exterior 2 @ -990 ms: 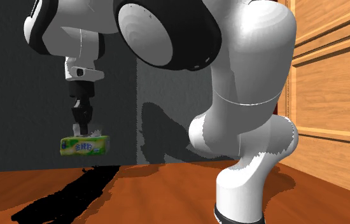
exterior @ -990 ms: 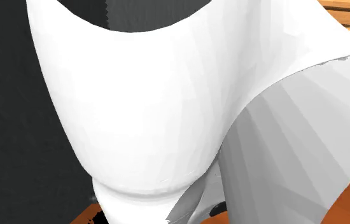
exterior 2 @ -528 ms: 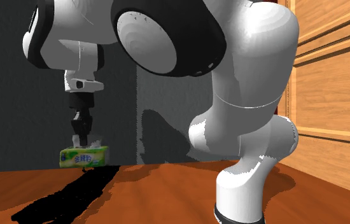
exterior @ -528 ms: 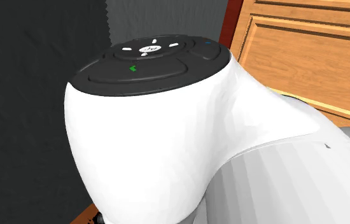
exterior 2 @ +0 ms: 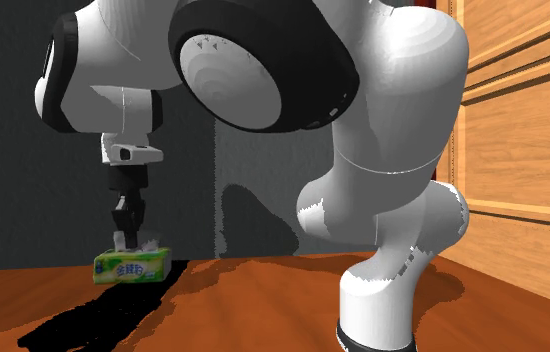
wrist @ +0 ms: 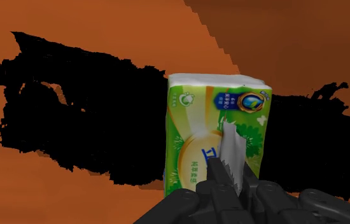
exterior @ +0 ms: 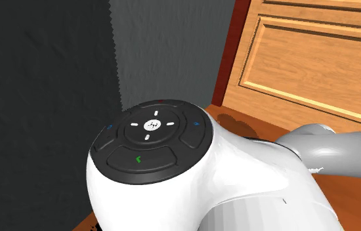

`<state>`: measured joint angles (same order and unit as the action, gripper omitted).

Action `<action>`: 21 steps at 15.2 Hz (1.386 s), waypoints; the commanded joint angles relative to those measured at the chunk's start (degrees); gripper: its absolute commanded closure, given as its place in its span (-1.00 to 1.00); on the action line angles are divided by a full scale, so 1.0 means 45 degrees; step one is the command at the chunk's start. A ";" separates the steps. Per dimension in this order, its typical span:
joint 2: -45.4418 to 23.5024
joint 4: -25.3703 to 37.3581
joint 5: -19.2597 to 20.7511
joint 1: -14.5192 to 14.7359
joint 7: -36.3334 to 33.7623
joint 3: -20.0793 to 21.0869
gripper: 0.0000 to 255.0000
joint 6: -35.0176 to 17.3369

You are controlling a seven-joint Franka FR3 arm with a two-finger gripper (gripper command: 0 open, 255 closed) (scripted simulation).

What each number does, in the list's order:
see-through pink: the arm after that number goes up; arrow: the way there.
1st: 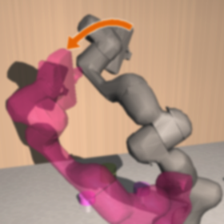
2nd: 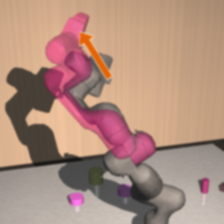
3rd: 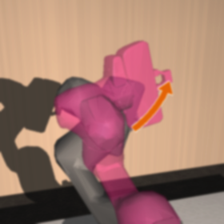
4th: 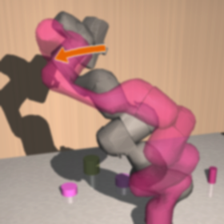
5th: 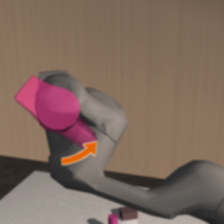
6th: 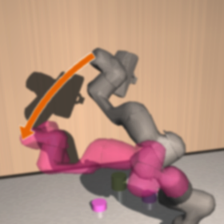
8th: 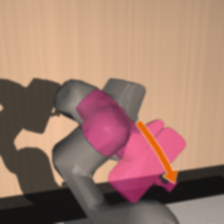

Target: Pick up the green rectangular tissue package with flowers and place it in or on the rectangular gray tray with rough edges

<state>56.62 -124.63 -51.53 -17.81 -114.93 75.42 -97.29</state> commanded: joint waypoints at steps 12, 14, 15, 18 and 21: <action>0.0039 -0.0108 -0.0079 0.0041 0.0014 0.0067 -1.00 -0.0093; 0.0039 -0.0108 -0.0079 0.0041 0.0014 0.0067 -1.00 -0.0093; -0.0034 0.0149 0.0150 0.0062 -0.0070 -0.0220 -1.00 0.0210; -0.0273 0.0956 0.0746 0.0054 -0.0305 -0.0942 -1.00 0.1060; -0.0270 0.0955 0.0744 0.0053 -0.0304 -0.0942 -1.00 0.1062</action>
<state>55.39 -120.40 -48.25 -17.69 -116.20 71.31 -92.67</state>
